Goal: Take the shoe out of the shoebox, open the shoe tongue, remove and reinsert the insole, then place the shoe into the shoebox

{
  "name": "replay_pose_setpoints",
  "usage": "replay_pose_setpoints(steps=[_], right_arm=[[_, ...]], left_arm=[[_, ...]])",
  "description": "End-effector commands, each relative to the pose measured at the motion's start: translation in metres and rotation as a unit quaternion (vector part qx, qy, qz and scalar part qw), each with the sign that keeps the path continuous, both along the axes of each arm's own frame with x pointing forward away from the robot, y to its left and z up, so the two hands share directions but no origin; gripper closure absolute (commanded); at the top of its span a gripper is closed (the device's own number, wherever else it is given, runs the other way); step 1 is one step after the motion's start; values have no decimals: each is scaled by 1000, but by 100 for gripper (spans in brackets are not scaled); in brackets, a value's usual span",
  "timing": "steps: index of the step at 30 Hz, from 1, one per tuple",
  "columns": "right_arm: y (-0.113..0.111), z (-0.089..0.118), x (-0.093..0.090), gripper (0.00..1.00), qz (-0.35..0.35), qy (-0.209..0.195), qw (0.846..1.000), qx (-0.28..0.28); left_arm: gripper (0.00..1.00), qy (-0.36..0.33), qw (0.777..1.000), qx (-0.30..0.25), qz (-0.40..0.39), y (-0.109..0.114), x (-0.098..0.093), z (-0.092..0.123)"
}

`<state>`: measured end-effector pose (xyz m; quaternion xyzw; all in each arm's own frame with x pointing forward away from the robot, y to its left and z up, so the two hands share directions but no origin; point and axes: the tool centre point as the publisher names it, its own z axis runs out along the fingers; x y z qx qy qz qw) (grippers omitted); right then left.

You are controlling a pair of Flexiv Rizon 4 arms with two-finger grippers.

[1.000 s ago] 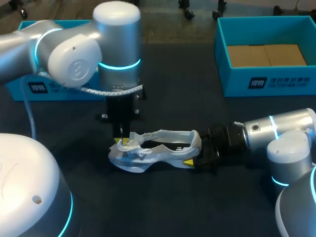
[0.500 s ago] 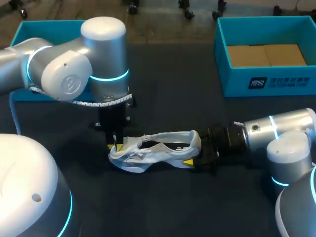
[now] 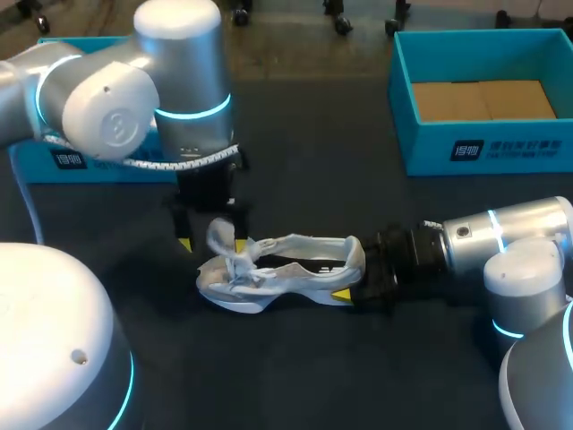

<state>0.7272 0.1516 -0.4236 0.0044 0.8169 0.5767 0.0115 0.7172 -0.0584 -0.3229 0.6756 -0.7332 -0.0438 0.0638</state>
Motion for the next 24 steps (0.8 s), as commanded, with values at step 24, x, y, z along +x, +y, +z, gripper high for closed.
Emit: replay_pose_setpoints(steps=[24], right_arm=[[4, -3, -1, 100, 0, 0, 1000, -3]], left_arm=[[34, -45, 983, -66, -163, -88, 16, 97]])
